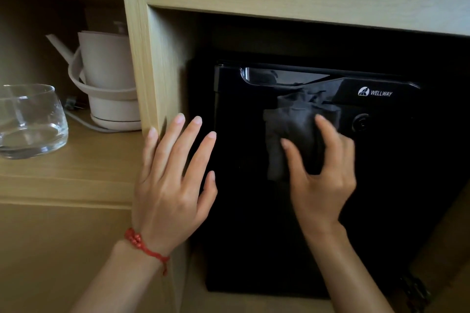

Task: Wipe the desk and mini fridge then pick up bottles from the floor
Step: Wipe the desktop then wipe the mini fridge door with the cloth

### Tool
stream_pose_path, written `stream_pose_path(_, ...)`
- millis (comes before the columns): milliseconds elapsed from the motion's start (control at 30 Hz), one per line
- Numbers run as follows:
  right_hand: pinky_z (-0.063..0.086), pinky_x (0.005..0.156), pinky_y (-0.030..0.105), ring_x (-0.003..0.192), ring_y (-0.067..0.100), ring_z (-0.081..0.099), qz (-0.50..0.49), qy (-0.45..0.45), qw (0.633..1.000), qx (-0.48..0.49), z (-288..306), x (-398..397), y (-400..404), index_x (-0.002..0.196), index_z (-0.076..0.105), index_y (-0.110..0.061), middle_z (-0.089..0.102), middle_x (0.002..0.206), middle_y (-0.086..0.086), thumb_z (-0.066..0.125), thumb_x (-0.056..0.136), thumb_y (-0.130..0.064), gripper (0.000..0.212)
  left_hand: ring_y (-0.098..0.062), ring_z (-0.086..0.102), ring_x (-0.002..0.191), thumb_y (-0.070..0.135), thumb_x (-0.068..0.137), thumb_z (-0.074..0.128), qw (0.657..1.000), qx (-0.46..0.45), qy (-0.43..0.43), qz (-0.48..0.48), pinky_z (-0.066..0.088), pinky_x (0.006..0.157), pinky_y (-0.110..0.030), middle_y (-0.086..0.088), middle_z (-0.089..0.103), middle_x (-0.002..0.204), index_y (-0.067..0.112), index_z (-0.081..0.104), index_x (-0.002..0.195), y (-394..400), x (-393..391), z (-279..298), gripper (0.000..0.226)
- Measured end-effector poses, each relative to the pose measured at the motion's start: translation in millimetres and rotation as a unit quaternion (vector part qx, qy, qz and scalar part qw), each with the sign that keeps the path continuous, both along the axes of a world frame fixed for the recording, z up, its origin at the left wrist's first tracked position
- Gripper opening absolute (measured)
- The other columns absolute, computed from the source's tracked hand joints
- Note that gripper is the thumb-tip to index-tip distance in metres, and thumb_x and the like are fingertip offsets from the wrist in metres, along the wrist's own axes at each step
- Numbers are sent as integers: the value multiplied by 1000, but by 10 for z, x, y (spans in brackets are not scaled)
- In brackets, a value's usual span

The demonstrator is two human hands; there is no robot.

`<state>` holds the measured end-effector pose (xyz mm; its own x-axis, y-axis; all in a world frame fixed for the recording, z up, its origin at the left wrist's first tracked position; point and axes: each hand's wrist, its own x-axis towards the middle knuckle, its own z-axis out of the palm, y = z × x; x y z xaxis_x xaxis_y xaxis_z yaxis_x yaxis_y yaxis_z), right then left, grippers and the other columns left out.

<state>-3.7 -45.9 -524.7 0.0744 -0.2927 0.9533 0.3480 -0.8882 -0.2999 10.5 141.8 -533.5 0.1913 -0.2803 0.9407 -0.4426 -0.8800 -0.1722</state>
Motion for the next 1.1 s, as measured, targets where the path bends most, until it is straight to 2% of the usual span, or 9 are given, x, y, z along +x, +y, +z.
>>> stream_pose_path(233, 33, 90, 2, 95, 0, 45, 20, -57, 993, 100, -38, 52, 187, 117, 54, 6, 50, 100, 7, 71, 80, -10, 44, -33, 36, 130, 19, 88, 46, 1000, 30, -5, 9, 19, 113, -46, -19, 49, 133, 5, 51, 126, 63, 8, -108, 40)
stream_pose_path(333, 37, 85, 4, 92, 13, 53, 46, -28, 997, 46, -50, 137, 417, 119, 53, -2, 58, 97, 18, 67, 83, -17, 41, -33, 36, 130, 19, 88, 47, 999, 39, -5, 12, 20, 112, -46, -19, 48, 134, 5, 51, 126, 79, 3, -142, 41)
stream_pose_path(433, 55, 69, 20, 86, 18, 60, 46, 6, 998, -50, -66, 196, 540, 121, 46, -13, 59, 97, 17, 62, 87, -24, 39, -32, 37, 129, 18, 86, 48, 999, 37, -7, 18, 21, 111, -47, -19, 49, 134, 5, 52, 125, 78, -6, -171, 41)
stream_pose_path(533, 57, 60, 26, 81, 18, 62, 31, 19, 995, -94, -45, 178, 473, 122, 44, -16, 60, 97, 15, 62, 88, -26, 40, -32, 38, 129, 18, 86, 49, 999, 28, -3, 15, 22, 111, -47, -18, 49, 133, 5, 54, 124, 53, -25, -218, 41)
stream_pose_path(600, 52, 69, 20, 85, 16, 58, 28, 22, 997, -66, -47, 131, 343, 123, 46, -15, 60, 97, 16, 63, 87, -27, 42, -32, 38, 129, 19, 86, 48, 999, 32, -3, 12, 22, 111, -47, -18, 50, 133, 5, 54, 124, 44, -35, -241, 41)
stream_pose_path(700, 35, 87, 2, 91, 17, 52, -1, 6, 1000, -10, -147, 31, 88, 119, 54, 3, 59, 96, 24, 67, 83, -18, 44, -31, 38, 129, 20, 87, 48, 999, 35, -7, 13, 22, 111, -48, -18, 50, 133, 6, 52, 125, 47, -41, -263, 41)
stream_pose_path(867, 33, 91, 3, 93, 19, 51, 18, -12, 998, 55, -304, 21, 117, 117, 52, 8, 56, 96, 27, 67, 82, -12, 43, -30, 38, 129, 20, 87, 49, 999, 35, -5, 23, 21, 111, -48, -18, 51, 133, 6, 53, 125, 34, -39, -271, 41)
stream_pose_path(1000, 55, 69, 24, 86, 21, 59, 43, 32, 996, -78, -487, 145, 416, 122, 46, -10, 55, 101, 16, 61, 89, -25, 39, -31, 39, 128, 19, 86, 51, 999, 25, -7, 25, 21, 111, -48, -19, 51, 133, 5, 54, 125, 22, -45, -267, 42)
stream_pose_path(1100, 57, 60, 28, 82, 19, 63, 38, 43, 989, -140, -524, 161, 349, 122, 45, -13, 54, 101, 11, 61, 90, -26, 39, -33, 38, 128, 19, 85, 52, 999, 39, -15, 25, 21, 111, -49, -20, 50, 133, 4, 53, 125, 20, -51, -273, 43)
